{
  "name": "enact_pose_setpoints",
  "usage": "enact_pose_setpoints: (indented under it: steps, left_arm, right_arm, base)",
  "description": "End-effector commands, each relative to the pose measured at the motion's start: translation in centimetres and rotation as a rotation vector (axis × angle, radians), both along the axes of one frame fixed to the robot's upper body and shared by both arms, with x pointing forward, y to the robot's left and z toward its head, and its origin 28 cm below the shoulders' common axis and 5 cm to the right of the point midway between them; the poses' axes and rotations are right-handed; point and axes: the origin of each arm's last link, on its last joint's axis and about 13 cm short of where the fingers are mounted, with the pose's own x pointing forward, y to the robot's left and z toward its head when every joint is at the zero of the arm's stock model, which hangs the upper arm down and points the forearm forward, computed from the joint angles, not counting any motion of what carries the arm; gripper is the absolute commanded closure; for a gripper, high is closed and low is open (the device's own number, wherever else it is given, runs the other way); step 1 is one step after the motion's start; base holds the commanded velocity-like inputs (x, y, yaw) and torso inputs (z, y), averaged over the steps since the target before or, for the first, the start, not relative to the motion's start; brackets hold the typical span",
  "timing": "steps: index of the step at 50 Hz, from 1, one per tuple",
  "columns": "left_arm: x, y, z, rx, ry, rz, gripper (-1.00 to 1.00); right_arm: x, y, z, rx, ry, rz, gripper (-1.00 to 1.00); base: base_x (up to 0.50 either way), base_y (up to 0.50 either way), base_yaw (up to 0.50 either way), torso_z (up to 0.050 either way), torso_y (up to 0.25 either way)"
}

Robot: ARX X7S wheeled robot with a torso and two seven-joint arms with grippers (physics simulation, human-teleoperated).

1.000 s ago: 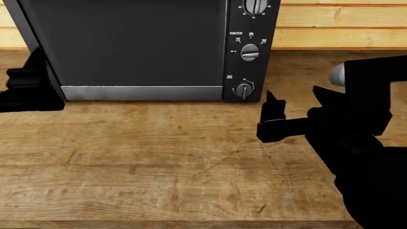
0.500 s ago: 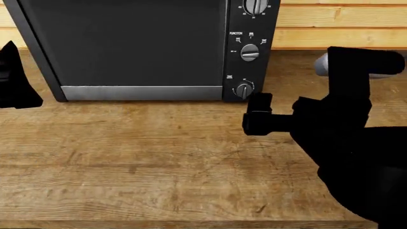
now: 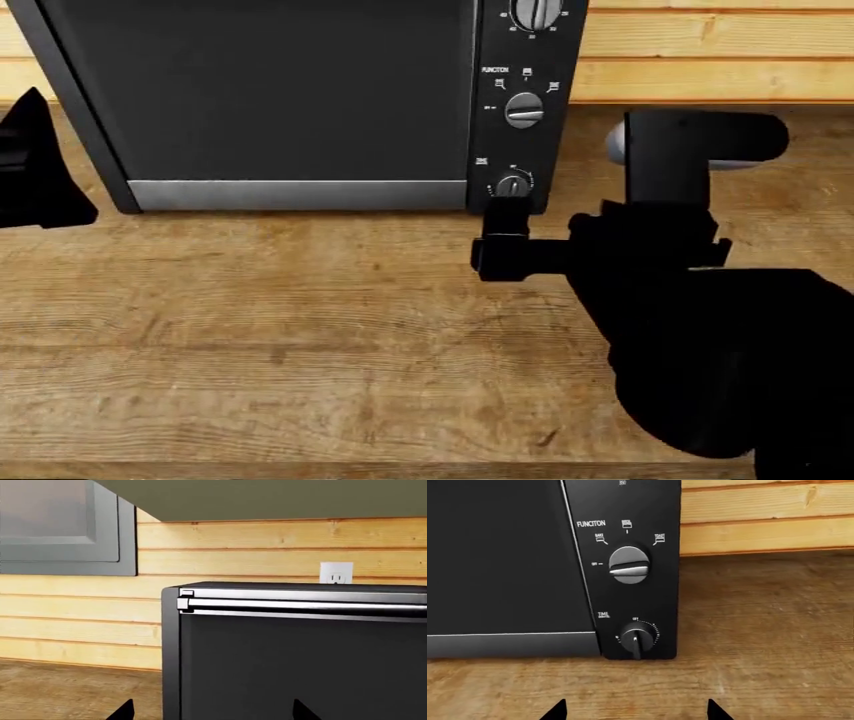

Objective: Turn on the toaster oven by setting the timer.

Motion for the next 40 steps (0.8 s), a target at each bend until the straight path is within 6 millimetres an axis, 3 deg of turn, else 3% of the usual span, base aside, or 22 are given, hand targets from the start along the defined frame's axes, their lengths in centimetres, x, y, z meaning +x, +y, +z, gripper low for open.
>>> enact_pose_setpoints:
  steps: [1,12,25,40]
  left_arm:
    - [0.0,0.1,-0.1,-0.005,0.002,0.002,-1.00]
    - [-0.2,0.2,-0.3,-0.008,0.005,0.002,-1.00]
    - [-0.4,0.2,-0.4,-0.012,0.009,-0.001,-1.00]
    - [0.0,0.1,-0.4,-0.017,0.016,0.001,-1.00]
  right_arm:
    - [0.3,1.3,-1.0,-0.029,-0.073,-0.009,-1.00]
    - [0.7,1.7,-1.9,-0.027,-0.153,-0.040,-1.00]
    - [1.3,2.2,-3.4,-0.053,-0.039,-0.018,-1.00]
    - [2.5,2.4,-3.6,-0.062,-0.030,-0.049,-1.00]
  base:
    - [0.00,0.00,0.00,0.000,0.000]
    - [0.00,0.00,0.00,0.000,0.000]
    - [0.00,0.00,0.00,0.000,0.000]
    - [0.00,0.00,0.00,0.000,0.000]
